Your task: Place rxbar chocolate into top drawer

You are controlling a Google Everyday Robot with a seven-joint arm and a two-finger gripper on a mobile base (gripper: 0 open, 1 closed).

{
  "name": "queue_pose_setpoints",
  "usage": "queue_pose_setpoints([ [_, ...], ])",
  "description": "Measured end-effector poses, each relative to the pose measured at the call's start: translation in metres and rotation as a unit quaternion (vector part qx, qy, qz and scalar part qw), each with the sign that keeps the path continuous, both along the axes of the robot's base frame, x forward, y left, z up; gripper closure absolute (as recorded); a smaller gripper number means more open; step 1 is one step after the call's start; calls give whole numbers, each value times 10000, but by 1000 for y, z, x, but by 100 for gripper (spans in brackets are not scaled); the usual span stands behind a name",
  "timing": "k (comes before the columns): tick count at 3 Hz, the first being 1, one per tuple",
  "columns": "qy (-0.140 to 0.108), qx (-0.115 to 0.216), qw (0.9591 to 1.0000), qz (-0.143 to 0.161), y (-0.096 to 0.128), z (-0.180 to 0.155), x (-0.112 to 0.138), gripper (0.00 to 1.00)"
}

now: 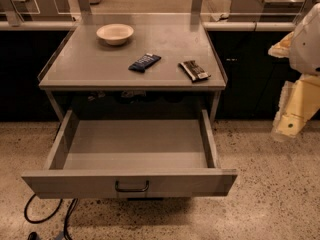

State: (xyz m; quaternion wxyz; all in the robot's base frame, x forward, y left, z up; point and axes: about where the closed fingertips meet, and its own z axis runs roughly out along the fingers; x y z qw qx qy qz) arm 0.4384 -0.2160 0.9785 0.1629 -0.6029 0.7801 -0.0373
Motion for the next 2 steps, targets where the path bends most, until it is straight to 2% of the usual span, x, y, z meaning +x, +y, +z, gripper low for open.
queue_pose_setpoints([
  [1, -9, 2, 10000, 3, 0, 1, 0, 0],
  [2, 9, 170, 9997, 175, 2, 3, 24, 0],
])
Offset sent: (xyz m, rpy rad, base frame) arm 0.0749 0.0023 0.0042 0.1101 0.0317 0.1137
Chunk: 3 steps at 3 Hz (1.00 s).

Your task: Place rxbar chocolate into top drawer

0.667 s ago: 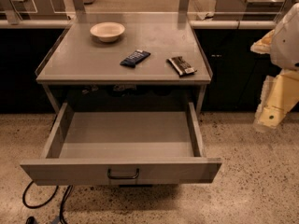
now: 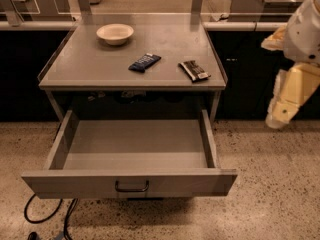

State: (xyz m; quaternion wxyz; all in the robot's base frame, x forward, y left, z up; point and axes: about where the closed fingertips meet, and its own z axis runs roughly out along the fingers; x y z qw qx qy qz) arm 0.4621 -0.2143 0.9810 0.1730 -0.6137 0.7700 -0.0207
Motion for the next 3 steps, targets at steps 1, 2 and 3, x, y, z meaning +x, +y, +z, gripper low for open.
queue_pose_setpoints([
  [1, 73, 355, 9987, 363, -5, -4, 50, 0],
  [2, 66, 734, 9959, 532, -15, -17, 104, 0],
  [3, -151, 1241, 9912, 436, -28, -22, 148, 0],
])
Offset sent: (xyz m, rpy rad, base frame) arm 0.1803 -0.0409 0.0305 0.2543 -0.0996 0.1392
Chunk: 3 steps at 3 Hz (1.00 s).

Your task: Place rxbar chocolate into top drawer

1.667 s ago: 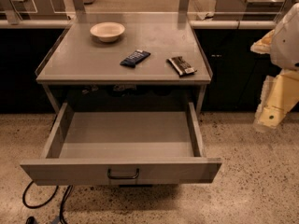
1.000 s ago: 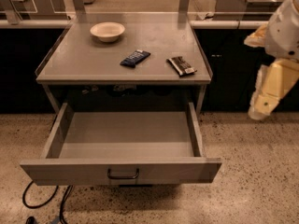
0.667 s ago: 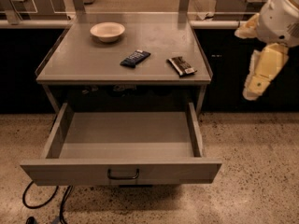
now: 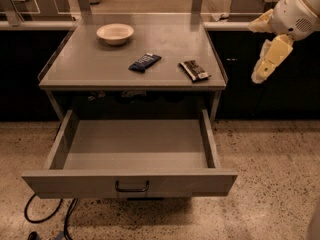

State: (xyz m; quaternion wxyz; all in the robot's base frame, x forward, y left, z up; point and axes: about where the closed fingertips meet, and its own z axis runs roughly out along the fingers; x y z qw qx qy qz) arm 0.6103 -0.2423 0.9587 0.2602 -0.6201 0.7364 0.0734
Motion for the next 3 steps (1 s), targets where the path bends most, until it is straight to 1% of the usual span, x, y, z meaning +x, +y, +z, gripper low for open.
queue_pose_setpoints([
  [1, -318, 115, 9994, -38, 0, 18, 16, 0],
  [2, -345, 134, 9993, -47, 1, 16, 19, 0],
  [3, -497, 124, 9982, 316, 23, 20, 26, 0],
])
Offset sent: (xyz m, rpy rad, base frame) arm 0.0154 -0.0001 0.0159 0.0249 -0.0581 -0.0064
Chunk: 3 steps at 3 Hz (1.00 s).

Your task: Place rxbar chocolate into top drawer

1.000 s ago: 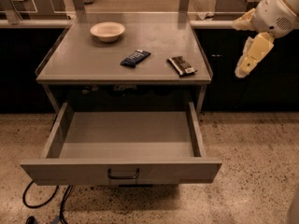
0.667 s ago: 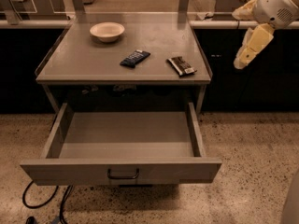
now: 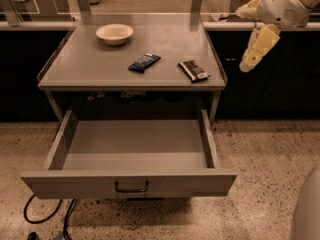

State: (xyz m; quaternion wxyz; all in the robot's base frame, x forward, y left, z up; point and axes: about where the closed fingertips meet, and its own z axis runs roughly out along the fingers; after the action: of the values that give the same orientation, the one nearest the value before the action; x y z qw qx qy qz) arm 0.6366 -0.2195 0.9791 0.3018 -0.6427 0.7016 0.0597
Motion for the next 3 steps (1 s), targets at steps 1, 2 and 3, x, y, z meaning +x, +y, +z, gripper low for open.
queue_pose_setpoints([
  [1, -39, -259, 9991, 348, 38, 6, 21, 0],
  [2, -212, -86, 9981, 574, 77, 1, 58, 0],
  [3, -273, -51, 9981, 557, 81, -1, 64, 0],
])
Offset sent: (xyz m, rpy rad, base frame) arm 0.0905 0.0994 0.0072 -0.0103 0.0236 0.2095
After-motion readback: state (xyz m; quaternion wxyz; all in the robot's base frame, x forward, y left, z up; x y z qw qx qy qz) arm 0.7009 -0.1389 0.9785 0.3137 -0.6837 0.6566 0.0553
